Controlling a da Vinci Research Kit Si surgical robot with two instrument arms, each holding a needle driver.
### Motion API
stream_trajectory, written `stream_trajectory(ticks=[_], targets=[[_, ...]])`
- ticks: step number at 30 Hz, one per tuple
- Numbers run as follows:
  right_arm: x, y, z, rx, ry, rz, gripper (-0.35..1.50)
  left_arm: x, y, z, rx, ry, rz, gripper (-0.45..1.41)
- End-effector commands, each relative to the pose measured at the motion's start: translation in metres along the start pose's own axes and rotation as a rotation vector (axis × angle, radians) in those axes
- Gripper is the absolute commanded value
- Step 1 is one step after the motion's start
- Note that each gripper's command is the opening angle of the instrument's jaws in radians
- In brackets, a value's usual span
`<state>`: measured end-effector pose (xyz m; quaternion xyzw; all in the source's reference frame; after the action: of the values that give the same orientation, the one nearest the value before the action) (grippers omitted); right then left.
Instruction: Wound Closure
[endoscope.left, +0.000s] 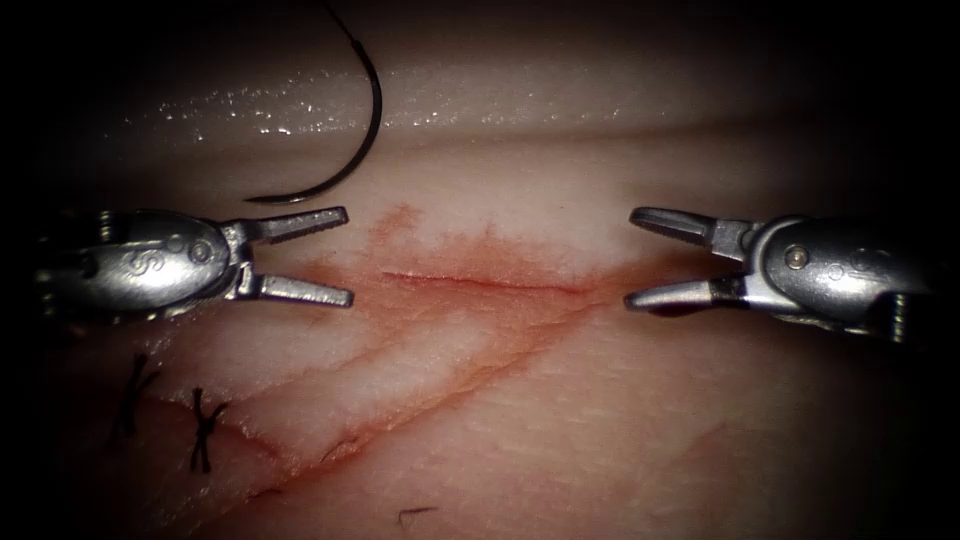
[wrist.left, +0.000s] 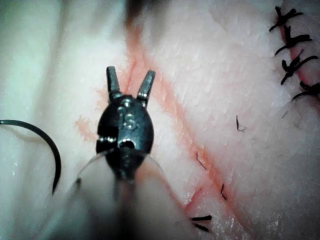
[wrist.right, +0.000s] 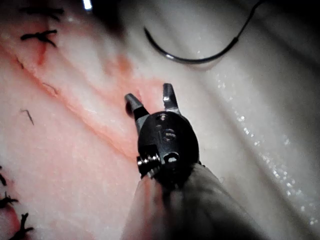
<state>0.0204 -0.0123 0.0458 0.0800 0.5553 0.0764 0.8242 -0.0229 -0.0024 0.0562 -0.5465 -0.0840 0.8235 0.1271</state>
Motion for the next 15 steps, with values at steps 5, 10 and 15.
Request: stream_trajectory(ticks=[5, 10, 15], targets=[[0.0000, 0.0001, 0.0010, 0.003, -0.006, -0.002, 0.71, -0.0004, -0.0001, 0.0008, 0.000, 0.004, 0.001, 0.46], [-0.0001, 0.0001, 0.0013, 0.001, -0.010, -0.004, 0.71, -0.0004, -0.0003, 0.0008, 0.016, -0.023, 0.001, 0.46], [-0.0003, -0.0002, 0.0016, 0.002, -0.019, -0.008, 0.73, -0.0006, -0.0008, 0.0009, 0.117, -0.119, -0.003, 0.51]])
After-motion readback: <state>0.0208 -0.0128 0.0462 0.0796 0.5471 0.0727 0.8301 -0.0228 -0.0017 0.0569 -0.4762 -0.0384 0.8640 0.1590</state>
